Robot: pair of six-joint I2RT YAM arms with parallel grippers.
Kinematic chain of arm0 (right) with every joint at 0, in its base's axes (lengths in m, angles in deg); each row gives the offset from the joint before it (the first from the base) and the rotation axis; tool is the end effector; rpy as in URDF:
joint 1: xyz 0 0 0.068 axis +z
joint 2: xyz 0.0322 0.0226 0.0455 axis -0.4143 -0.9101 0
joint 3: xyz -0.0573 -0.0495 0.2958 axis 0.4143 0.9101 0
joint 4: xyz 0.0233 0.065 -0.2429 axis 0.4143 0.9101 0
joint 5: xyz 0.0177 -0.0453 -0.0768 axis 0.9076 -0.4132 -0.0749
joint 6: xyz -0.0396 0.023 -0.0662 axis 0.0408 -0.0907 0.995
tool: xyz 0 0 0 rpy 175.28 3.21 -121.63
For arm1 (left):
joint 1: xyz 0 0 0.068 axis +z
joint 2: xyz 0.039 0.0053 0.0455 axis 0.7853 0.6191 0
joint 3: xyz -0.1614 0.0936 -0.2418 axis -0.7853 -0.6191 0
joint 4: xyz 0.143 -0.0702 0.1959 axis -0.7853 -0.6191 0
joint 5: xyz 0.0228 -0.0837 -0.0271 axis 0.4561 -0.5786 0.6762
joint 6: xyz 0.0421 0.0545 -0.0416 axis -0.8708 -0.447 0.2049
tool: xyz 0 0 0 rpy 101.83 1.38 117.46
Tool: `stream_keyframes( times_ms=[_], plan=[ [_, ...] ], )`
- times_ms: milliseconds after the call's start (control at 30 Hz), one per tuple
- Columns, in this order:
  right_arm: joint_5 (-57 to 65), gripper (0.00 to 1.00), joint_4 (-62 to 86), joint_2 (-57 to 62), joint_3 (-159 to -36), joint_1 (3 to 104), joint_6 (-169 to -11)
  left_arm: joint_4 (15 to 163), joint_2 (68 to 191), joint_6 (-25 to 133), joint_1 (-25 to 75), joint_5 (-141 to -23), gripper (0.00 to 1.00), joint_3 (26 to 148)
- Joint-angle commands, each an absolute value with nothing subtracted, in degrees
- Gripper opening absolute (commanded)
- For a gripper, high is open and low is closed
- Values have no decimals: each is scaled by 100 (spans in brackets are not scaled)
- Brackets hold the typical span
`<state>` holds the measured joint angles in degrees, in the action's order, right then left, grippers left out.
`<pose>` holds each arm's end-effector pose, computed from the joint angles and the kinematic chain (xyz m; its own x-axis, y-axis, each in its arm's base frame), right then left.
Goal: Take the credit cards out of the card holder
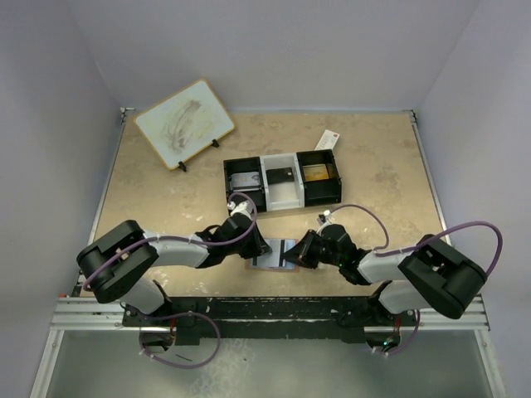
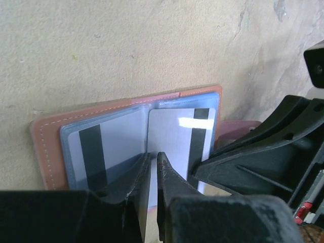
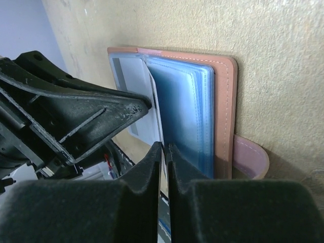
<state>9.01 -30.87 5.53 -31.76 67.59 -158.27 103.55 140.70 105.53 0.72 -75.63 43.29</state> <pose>0.1573 0.1684 0.1457 -0.8668 0.4798 -0.1359 0.1029 0.4387 0.8927 0.1773 -0.2226 0.1481 -0.8939 -0.3140 -0.3199 -0.0142 0.7331 -0.6799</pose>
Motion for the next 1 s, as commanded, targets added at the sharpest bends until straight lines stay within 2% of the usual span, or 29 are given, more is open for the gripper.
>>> stream_keyframes(
  times_ms=[0,133,300,467,600,667,700,867,967],
  plan=[
    [804,12,-3175,724,-3252,6781,-15806,9579,14230,10049,-96,-7273,7,4445],
    [654,18,-2935,817,-3362,6781,-15804,9518,14216,10027,-107,-7221,5,4417],
    [577,18,-2737,669,-3511,6781,-15799,9536,14170,10068,-112,-7184,5,4391],
    [510,9,-2615,421,-3690,6782,-15747,9547,14155,10080,-123,-7200,5,4414],
    [584,10,-2715,483,-3703,6783,-15608,9569,14104,10097,-134,-7183,5,4391],
    [573,3,-2469,522,-3755,6782,-15528,9551,14049,10123,-134,-7130,5,4379],
    [541,0,-2387,589,-3746,6785,-15511,9511,14013,10132,-134,-7087,6,4388],
    [311,0,-2040,1382,-3665,6781,-15388,9334,13388,10170,-133,-6908,16,4417],
    [-138,0,-1063,1944,-3935,6781,-15217,8859,12828,10084,-131,-6553,23,4531]
  ],
)
